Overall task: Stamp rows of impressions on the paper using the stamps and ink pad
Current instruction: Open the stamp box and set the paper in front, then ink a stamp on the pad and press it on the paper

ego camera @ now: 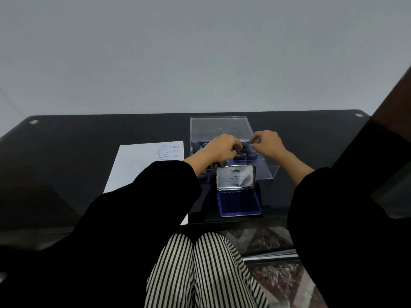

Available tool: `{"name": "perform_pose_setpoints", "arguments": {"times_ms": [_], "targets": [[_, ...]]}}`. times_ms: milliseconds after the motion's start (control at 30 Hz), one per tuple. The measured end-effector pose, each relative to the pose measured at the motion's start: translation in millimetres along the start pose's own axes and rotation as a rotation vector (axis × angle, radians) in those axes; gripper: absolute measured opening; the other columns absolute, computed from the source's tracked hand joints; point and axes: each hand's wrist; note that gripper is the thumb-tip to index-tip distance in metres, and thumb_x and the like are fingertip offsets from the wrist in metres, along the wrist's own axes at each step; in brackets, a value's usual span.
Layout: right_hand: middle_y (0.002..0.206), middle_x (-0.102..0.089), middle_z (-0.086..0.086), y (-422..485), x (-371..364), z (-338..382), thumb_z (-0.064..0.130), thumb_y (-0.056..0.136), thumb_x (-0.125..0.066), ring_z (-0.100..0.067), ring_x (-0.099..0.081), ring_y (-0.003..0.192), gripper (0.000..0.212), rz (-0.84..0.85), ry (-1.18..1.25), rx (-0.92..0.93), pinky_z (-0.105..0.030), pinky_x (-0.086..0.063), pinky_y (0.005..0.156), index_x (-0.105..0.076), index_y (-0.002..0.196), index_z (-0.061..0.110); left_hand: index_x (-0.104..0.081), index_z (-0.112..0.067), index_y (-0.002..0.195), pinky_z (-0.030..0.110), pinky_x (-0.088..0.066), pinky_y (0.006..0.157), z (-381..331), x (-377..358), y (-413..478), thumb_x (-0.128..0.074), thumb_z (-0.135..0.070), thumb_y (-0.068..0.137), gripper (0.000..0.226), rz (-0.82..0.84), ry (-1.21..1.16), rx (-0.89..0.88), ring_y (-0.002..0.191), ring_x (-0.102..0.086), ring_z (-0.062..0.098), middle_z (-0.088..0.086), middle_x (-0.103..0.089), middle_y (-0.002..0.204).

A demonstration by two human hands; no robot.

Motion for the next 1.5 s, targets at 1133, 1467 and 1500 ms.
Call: {"name": "perform_pose_setpoints", "arguments": {"times_ms": [1133,1467,1500], "targets": [[0.108,-0.066,-0.014,30,5,4,0.013,0.076,-0.067,-0.029,-0.058,0.106,0.032,-0.150,0.115,-0.117,-0.028,-0.043,0.081,-0.064,0.107,0.009,-0.045,-0.007,0.135,0.030,-0.029,0.106,31,27,11,-0.048,-0.010,0.093,0.043,0.032,0.049,-0.104,0.130,-0.042,0.024,0.011,-0.048,0.139],[0.113,-0.063,-0.016,-35,48,37,0.016,0.078,-0.066,-0.028,-0.057,0.106,0.033,-0.143,0.100,-0.036,-0.028,-0.043,0.079,-0.063,0.111,0.008,-0.050,-0.006,0.131,0.029,-0.033,0.104,0,61,-49,-0.048,-0.010,0.093,0.038,0.011,0.043,-0.116,0.126,-0.046,0.021,0.009,-0.051,0.136],[0.112,-0.064,-0.016,-43,50,40,0.016,0.079,-0.066,-0.028,-0.058,0.103,0.033,-0.125,0.088,-0.026,-0.029,-0.044,0.078,-0.063,0.111,0.007,-0.051,-0.006,0.130,0.028,-0.034,0.103,-4,62,-55,-0.048,-0.010,0.093,0.037,0.010,0.044,-0.115,0.125,-0.047,0.021,0.009,-0.052,0.135]]}}
Point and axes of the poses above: each hand's wrist, its own y-axis towards the middle knuckle, its own x-axis out of the back of the hand, z = x × y
